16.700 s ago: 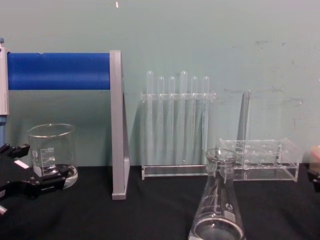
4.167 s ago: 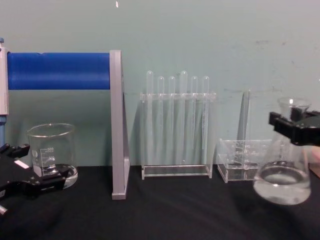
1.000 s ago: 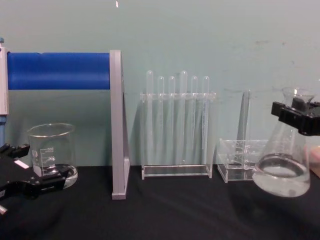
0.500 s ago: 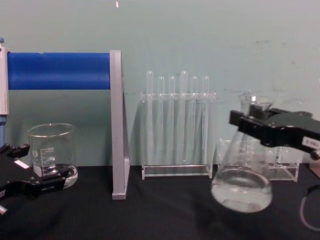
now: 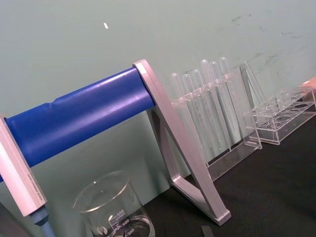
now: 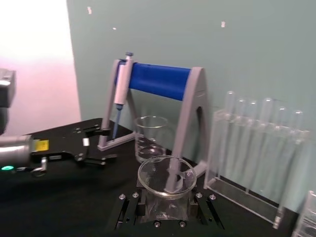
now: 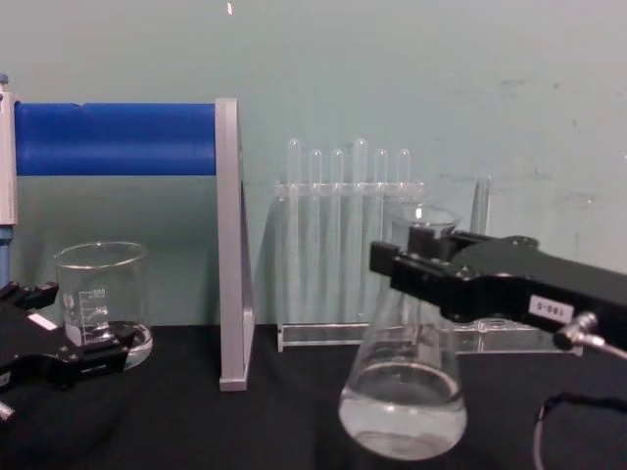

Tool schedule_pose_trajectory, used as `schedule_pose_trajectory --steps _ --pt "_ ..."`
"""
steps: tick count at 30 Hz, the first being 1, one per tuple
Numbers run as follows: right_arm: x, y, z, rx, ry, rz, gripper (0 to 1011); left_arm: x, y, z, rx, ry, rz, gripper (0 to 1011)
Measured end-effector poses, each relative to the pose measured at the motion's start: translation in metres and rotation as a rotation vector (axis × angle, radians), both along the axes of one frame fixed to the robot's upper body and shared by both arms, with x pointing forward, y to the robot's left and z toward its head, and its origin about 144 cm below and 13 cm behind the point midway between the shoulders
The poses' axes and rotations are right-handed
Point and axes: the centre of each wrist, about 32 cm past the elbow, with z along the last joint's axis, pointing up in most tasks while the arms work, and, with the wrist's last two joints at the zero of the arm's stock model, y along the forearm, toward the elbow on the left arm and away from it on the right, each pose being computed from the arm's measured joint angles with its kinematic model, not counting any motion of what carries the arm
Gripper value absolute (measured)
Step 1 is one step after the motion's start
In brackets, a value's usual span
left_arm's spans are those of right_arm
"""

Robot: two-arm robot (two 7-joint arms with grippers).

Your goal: Grasp the erlenmeyer flask with one hand, shake it three times, then place it back.

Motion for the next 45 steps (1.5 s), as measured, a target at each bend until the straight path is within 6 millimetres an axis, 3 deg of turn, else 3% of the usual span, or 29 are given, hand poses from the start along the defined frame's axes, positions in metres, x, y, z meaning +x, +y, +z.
schedule_pose_trajectory --steps 21,33,45 --pt "-0.009 0.016 -0.005 -0.040 0.013 0.111 456 0.000 0.000 0.000 0.000 0.000 0.000 1001" --pt "-0.001 0.004 -0.006 -0.027 0.013 0.012 456 0.000 0.000 0.000 0.000 0.000 0.000 1001" --pt "0.014 -0.021 -0.005 -0.002 0.013 -0.159 456 0.000 0.000 0.000 0.000 0.000 0.000 1001"
